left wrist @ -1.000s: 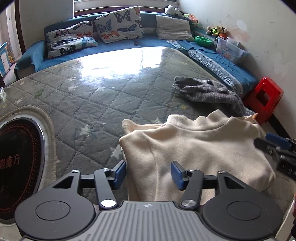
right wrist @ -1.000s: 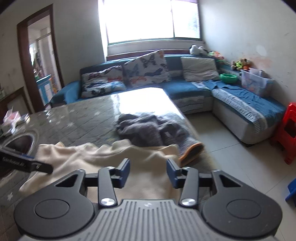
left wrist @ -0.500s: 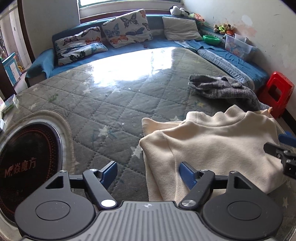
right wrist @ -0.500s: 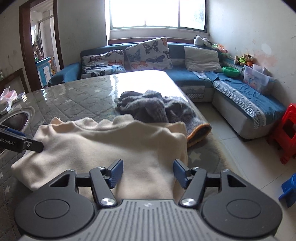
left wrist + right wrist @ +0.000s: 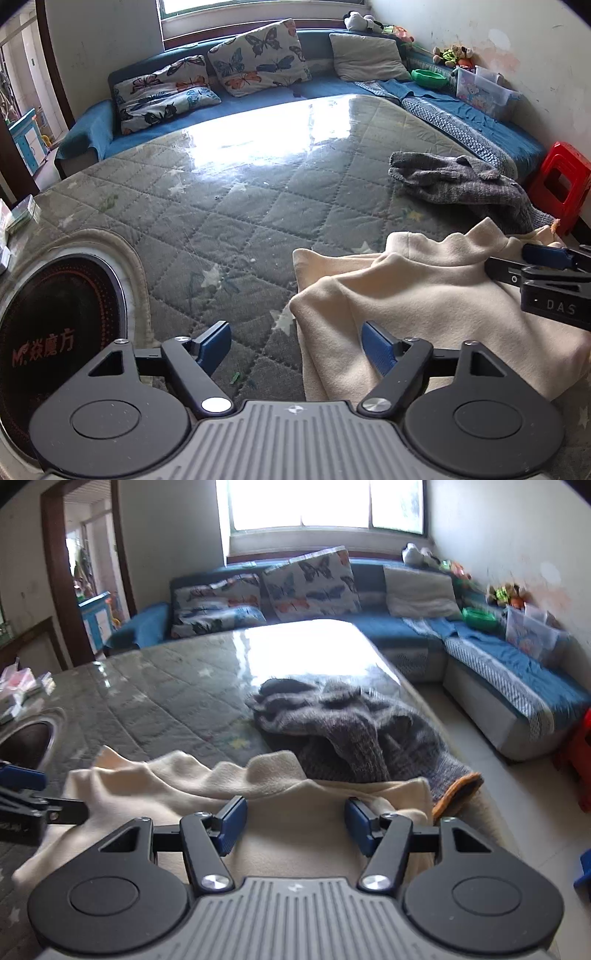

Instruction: Fold clothes

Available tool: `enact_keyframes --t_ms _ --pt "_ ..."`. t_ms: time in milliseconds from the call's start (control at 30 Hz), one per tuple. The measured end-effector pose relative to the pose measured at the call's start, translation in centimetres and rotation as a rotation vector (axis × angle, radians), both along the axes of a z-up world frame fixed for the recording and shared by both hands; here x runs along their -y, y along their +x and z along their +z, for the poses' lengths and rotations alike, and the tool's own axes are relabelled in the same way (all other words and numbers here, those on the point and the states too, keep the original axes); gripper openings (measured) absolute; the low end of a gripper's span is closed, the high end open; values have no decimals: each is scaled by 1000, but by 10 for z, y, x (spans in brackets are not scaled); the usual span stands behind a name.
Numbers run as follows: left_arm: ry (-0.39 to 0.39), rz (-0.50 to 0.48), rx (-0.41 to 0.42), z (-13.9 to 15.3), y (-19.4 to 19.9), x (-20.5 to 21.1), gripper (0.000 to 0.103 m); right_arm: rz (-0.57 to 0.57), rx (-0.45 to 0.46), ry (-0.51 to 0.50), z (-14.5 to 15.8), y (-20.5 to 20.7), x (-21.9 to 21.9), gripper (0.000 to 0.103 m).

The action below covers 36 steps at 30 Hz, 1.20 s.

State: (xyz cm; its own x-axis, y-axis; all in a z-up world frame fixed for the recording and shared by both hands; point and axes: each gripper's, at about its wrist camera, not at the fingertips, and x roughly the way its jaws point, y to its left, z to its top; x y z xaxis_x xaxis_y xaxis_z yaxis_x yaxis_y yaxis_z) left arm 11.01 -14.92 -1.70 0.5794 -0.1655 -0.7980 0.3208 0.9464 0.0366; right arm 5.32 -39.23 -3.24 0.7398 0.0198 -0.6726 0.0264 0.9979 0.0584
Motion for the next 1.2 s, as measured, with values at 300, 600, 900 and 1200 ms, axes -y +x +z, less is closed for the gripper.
enact_keyframes --t_ms 300,600,900,1200 --pt "-31 -28 7 9 -26 -4 84 16 31 -11 16 -36 -8 67" --pt "-38 -64 40 12 -65 -7 89 -3 25 -20 15 -82 -16 74" --pt "-15 -76 1 -5 -84 -8 91 -3 32 -123 9 -108 -32 82" --pt "-7 -60 15 -4 -101 -15 100 -36 61 -76 15 -126 -35 98"
